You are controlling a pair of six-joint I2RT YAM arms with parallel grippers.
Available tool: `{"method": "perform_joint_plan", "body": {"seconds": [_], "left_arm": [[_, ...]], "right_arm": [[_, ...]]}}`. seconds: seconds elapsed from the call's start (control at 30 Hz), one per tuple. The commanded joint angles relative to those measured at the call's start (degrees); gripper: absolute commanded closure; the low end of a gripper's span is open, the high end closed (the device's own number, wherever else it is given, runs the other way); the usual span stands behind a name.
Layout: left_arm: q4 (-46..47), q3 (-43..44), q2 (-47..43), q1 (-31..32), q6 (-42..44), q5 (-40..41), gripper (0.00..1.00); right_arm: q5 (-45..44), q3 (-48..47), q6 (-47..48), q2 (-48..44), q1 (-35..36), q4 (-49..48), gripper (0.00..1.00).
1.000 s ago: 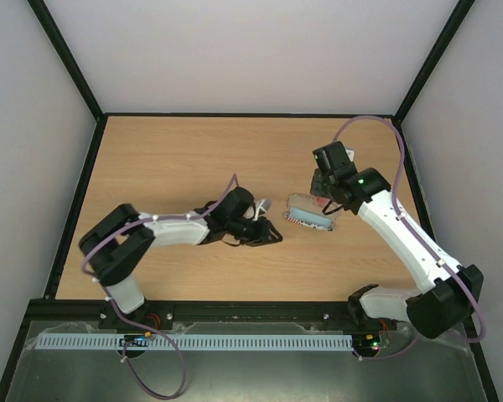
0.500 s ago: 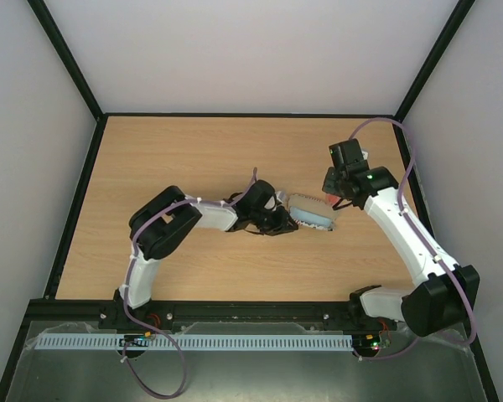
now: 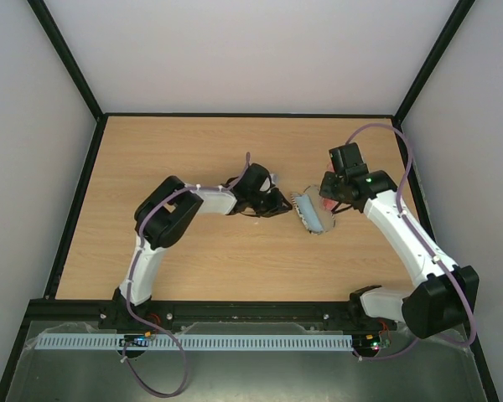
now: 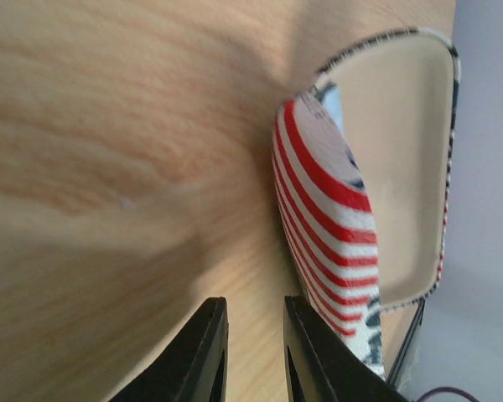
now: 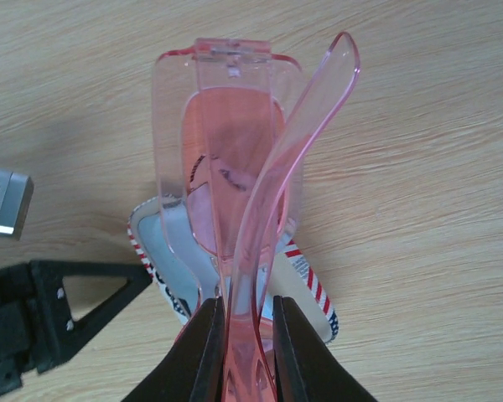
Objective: Organize the sunglasses
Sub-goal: Adjust the sunglasses case at the center of the board, then place the sunglasses in the sunglasses case.
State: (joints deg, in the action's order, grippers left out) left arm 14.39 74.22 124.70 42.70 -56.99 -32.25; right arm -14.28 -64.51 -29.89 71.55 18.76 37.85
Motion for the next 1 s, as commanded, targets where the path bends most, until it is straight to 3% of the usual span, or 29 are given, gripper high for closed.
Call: {"method": "perform_joint_plan", "body": {"seconds": [0.0, 0.3, 0.6, 0.97], "left_arm": [[-2.95, 3.56, 2.28, -0.97, 2.0, 0.69, 0.8], [-6.4, 9.73, 4.62, -1.65, 3.57, -0.35, 0.8], [-6.89, -1.27, -6.19, -0.1, 2.68, 2.83, 0.8], [-10.35, 8.21, -0.51, 0.85, 3.56, 3.51, 0.8]], "right_arm": [[4.7, 1.45, 1.83, -0.37, -0.22, -0.67, 0.99], [6.06, 3.75, 3.55, 0.4, -0.14, -1.2, 0.99], [2.95, 2.22, 3.69, 3.64, -0.17, -0.97, 0.99], [7.41, 3.13, 3.7, 6.01, -0.21, -3.57, 0.99]]}}
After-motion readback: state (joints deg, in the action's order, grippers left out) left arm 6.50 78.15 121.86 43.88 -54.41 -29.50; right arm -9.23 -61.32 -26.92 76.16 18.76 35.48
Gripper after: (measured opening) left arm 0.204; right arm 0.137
